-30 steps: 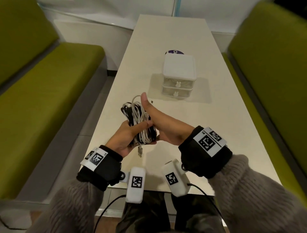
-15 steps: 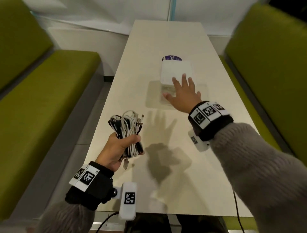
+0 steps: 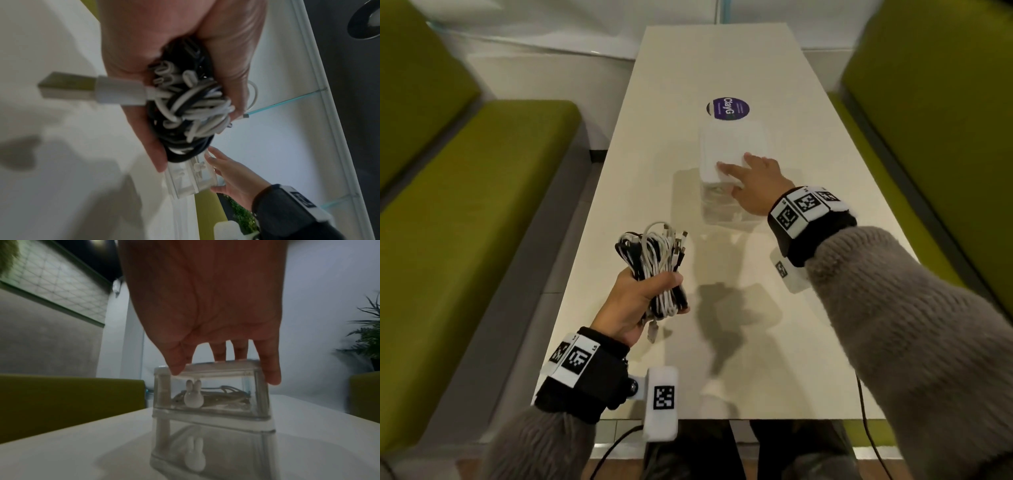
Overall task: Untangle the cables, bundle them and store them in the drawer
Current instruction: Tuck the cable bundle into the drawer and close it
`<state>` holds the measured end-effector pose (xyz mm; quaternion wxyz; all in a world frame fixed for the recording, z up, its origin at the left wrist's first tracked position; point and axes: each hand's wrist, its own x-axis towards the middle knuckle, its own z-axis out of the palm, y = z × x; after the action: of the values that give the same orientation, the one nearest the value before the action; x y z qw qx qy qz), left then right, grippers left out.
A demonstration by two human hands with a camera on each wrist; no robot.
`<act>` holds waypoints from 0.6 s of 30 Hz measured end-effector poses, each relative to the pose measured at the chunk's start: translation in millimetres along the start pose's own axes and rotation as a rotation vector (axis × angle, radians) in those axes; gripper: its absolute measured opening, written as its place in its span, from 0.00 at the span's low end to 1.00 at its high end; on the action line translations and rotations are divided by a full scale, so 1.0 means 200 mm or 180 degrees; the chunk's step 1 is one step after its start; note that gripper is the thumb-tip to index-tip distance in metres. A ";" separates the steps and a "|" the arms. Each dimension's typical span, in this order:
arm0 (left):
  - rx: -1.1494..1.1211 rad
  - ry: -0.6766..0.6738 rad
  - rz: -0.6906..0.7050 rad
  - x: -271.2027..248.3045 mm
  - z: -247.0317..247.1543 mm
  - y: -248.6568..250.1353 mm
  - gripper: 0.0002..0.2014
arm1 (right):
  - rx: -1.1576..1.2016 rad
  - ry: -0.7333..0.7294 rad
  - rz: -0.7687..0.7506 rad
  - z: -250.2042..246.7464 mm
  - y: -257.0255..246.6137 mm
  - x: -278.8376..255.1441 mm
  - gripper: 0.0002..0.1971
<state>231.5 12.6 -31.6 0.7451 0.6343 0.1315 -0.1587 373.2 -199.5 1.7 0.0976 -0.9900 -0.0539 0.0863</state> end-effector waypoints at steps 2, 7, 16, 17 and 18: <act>0.0097 0.0028 0.0026 -0.02 0.04 0.01 0.06 | 0.0055 -0.0038 -0.0124 0.02 -0.01 -0.12 0.26; 0.0395 0.0155 0.0336 -0.06 0.11 0.05 0.14 | 0.0124 0.0179 -0.0286 0.11 -0.06 -0.49 0.28; 0.2222 -0.0154 0.1034 -0.06 0.19 0.22 0.29 | 0.1155 0.0720 0.0003 0.18 -0.06 -0.81 0.32; 0.2401 -0.0196 0.1056 -0.04 0.19 0.24 0.30 | 0.1439 0.0948 0.0357 0.19 -0.04 -0.85 0.29; 0.2516 -0.0210 0.1102 -0.04 0.20 0.28 0.28 | 0.1634 0.0926 0.0741 0.20 -0.03 -0.89 0.24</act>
<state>246.3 -18.0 27.8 0.4644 0.8782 -0.0716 -0.0897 191.2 -208.1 -7.7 0.3404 -0.9345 0.0979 -0.0348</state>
